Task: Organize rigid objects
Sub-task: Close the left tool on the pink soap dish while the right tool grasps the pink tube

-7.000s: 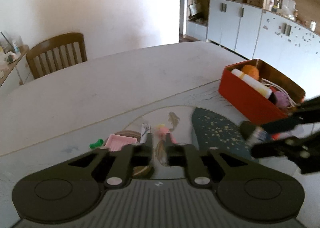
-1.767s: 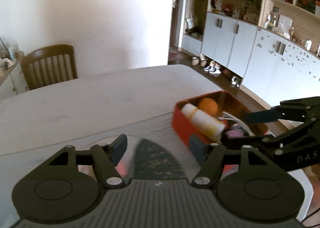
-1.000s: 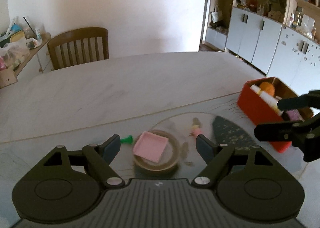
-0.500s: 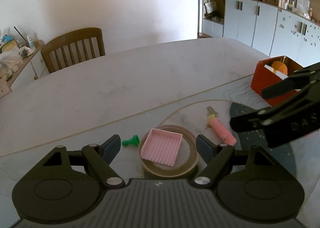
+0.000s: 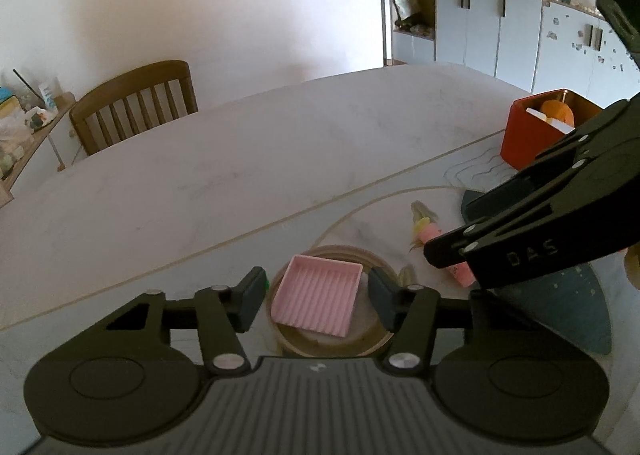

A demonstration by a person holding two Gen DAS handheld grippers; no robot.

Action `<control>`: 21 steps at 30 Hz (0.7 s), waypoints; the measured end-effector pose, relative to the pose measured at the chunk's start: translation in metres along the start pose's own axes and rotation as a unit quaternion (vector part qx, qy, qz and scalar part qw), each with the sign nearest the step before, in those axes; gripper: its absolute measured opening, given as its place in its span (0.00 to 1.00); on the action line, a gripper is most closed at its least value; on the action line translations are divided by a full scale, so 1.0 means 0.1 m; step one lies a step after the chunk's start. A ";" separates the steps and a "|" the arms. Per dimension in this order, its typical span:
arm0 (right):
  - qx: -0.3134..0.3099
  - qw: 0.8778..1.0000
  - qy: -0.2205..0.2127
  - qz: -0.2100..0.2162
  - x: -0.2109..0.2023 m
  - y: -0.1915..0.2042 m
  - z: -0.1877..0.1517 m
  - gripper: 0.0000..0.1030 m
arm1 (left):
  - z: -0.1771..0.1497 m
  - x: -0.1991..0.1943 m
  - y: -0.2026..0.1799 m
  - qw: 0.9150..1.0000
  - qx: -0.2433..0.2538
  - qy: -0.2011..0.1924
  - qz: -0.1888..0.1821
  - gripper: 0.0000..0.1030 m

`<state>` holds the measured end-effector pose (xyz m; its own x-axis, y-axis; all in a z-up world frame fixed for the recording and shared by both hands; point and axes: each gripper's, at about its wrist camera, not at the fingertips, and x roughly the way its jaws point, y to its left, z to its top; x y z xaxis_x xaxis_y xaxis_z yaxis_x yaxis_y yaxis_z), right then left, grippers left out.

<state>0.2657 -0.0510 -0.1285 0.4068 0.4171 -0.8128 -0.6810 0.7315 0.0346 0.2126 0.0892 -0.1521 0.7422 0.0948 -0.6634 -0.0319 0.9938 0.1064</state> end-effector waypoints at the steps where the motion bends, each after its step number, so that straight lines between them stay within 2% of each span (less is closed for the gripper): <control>1: -0.001 1.000 0.002 0.000 0.01 0.01 0.00 0.38 | 0.01 0.01 0.00 1.000 0.001 0.000 0.002 0.54; 6: -0.014 1.000 0.009 -0.003 0.04 0.03 -0.01 0.28 | 0.03 0.02 0.00 1.000 0.007 -0.001 -0.004 0.44; 14: -0.028 1.000 0.005 -0.011 0.06 0.04 -0.05 0.15 | 0.04 0.02 0.03 1.000 -0.010 -0.001 -0.008 0.41; 21: -0.030 1.000 -0.001 -0.009 0.01 0.04 -0.11 0.14 | 0.05 -0.01 0.05 1.000 -0.027 0.001 -0.006 0.40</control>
<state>0.2568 -0.0541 -0.1357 0.4201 0.4058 -0.8117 -0.7087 0.7054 -0.0142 0.2155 0.0936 -0.1471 0.7408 0.0837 -0.6665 -0.0596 0.9965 0.0590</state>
